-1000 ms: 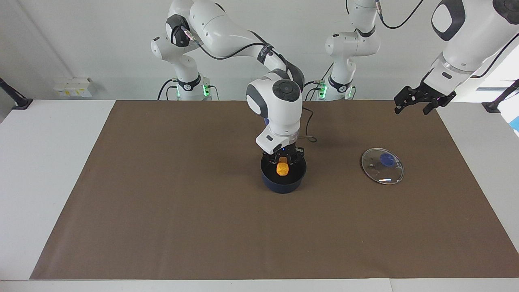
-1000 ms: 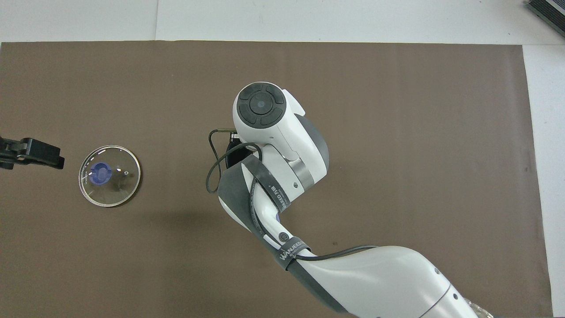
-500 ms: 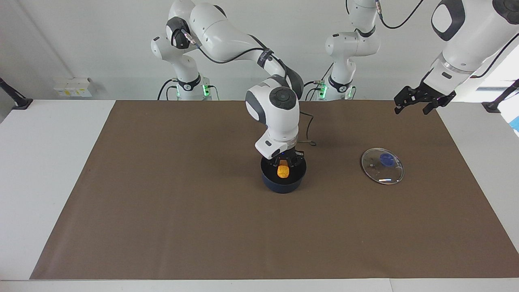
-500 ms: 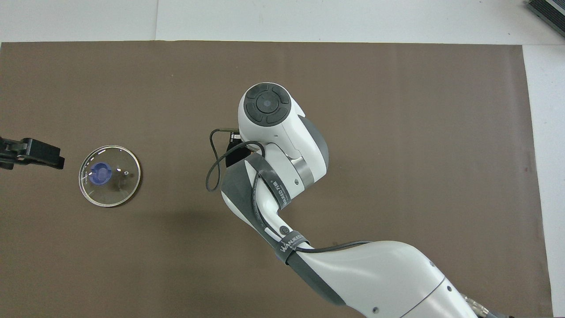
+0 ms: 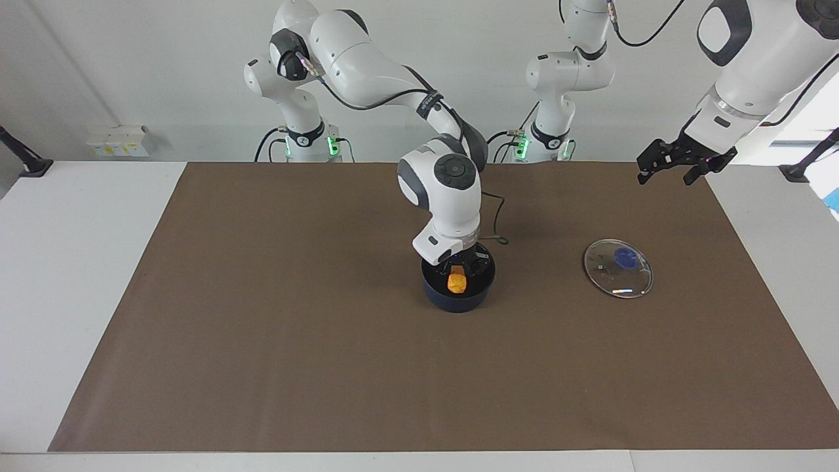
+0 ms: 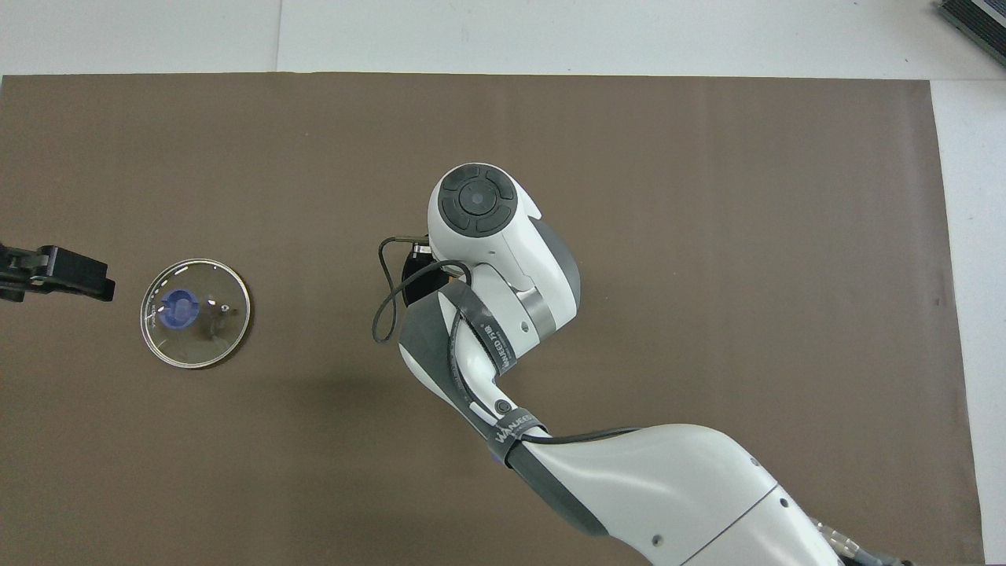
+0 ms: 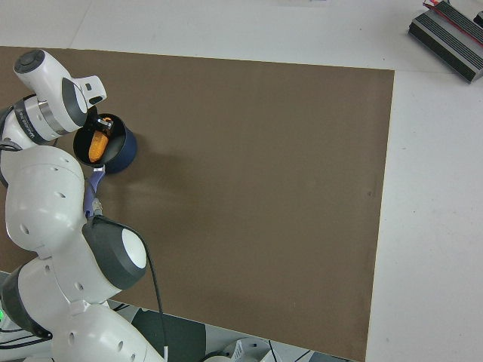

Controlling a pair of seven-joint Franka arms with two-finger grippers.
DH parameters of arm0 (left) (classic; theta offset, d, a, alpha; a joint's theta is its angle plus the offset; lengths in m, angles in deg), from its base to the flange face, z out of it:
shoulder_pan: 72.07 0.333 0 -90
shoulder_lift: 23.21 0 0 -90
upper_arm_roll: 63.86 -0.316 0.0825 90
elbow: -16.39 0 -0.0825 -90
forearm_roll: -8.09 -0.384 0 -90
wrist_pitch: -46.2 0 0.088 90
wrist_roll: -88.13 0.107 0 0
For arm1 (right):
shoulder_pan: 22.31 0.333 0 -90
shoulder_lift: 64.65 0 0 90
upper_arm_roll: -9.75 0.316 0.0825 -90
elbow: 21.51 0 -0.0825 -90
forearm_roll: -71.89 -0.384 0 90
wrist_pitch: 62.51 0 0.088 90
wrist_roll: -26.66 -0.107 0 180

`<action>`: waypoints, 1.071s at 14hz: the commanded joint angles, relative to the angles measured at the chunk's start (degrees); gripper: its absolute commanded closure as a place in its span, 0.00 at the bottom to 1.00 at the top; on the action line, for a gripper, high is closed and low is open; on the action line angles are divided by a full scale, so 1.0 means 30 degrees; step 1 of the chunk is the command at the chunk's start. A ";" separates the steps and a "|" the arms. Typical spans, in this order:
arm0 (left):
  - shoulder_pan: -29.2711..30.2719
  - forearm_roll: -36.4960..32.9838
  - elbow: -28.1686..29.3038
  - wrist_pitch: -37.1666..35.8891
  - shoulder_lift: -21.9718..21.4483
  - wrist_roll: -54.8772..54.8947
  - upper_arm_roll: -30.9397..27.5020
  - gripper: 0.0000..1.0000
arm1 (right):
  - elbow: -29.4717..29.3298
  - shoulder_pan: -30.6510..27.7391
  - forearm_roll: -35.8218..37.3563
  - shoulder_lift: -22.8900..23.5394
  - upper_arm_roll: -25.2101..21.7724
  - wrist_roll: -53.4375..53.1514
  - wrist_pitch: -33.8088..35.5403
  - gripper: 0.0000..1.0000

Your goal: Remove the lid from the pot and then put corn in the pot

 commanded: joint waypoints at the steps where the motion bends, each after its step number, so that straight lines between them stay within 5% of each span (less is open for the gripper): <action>1: 0.0058 -0.0182 0.0103 -0.0086 -0.0280 -0.0072 0.0019 0.00 | 0.0448 -0.0118 -0.0466 -0.0261 0.0120 0.0372 -0.0325 0.00; 6: 0.0058 -0.0182 0.0103 -0.0086 -0.0280 -0.0072 0.0019 0.00 | 0.0506 -0.0584 -0.0027 -0.1897 -0.0463 0.1129 0.1105 0.00; 15: 0.0058 -0.0182 0.0103 -0.0086 -0.0280 -0.0072 0.0019 0.00 | 0.0506 -0.4656 0.0823 -0.6907 -0.0671 0.4005 0.6088 0.00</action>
